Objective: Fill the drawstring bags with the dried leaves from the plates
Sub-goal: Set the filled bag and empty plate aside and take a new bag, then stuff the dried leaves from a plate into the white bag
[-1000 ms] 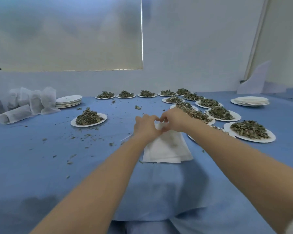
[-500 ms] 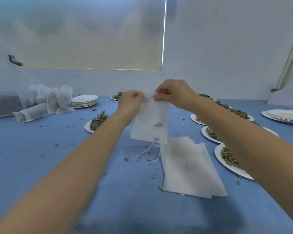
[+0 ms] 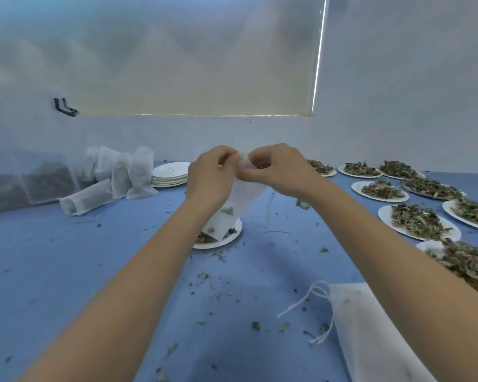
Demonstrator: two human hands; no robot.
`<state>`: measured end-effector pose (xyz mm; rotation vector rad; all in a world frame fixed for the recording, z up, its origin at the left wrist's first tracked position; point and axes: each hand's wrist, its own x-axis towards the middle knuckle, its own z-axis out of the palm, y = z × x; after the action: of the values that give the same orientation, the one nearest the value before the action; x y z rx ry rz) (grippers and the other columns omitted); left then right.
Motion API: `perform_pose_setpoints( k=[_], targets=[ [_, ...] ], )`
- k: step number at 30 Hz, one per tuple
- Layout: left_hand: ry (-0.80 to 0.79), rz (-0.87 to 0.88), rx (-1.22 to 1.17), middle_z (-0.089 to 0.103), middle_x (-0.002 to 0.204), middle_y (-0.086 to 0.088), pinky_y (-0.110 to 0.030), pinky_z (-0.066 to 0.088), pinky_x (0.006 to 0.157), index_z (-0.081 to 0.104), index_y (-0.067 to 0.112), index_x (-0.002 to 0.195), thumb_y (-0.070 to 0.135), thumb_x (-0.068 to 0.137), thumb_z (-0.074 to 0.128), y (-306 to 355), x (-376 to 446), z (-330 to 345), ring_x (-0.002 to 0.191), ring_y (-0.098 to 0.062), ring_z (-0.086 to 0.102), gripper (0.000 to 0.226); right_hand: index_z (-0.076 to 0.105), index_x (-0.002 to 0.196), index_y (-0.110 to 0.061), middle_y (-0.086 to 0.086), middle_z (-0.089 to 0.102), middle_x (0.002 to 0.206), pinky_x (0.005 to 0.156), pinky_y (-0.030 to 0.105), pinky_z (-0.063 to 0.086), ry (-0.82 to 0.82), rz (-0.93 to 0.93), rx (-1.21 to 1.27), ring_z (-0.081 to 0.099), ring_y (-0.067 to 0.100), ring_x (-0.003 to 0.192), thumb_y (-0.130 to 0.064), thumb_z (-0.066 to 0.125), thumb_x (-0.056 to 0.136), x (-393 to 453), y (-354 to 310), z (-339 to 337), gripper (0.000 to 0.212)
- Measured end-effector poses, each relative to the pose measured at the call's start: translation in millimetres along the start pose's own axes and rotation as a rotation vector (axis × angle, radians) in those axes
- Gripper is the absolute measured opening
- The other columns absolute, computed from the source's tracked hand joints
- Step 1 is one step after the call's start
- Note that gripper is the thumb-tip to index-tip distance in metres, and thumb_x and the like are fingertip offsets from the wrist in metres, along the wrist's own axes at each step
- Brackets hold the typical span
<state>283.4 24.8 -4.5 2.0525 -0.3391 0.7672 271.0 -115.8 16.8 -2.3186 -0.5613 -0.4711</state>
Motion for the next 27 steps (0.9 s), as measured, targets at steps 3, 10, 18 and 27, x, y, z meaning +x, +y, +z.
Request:
perform_pose_setpoints(
  k=[3,10,18,27],
  targets=[
    [-0.017,-0.022,-0.066,0.063,0.088,0.012,-0.009,0.036,0.063,0.062,0.025,0.086,0.021,0.093,0.051,-12,5,2,0.086,-0.007,0.054,0.013,0.047,0.063,-0.001,-0.001,0.036,0.057,0.053,0.025,0.023,-0.041,0.055,0.037,0.031,0.012,0.055,-0.015,0.061,0.080,10,11,10,0.026],
    [-0.135,0.049,-0.054,0.065,0.090,0.011,-0.021,0.040,0.082,0.066,0.027,0.095,0.018,0.092,0.053,-13,13,10,0.096,-0.012,0.059,0.016,0.064,0.109,-0.005,0.017,0.066,0.111,0.097,0.048,0.046,-0.277,0.191,0.274,0.060,0.029,0.109,-0.030,0.044,0.097,22,22,27,0.034],
    [-0.396,0.337,0.190,0.039,0.131,0.006,-0.019,0.019,0.096,0.019,0.017,0.146,0.043,0.059,0.064,-36,-2,17,0.123,-0.013,0.031,0.102,0.054,0.108,-0.001,0.006,0.067,0.083,0.064,0.030,0.052,-0.532,0.381,1.037,0.065,0.018,0.070,-0.010,0.024,0.090,25,34,28,0.036],
    [-0.387,0.393,0.389,0.049,0.109,-0.011,-0.028,0.033,0.076,0.043,0.002,0.122,0.002,0.066,0.063,-68,-6,13,0.096,-0.023,0.042,0.059,0.058,0.109,-0.004,0.013,0.062,0.103,0.080,0.035,0.051,-0.765,0.363,1.148,0.061,0.025,0.091,-0.025,0.028,0.092,34,31,41,0.041]
  ],
)
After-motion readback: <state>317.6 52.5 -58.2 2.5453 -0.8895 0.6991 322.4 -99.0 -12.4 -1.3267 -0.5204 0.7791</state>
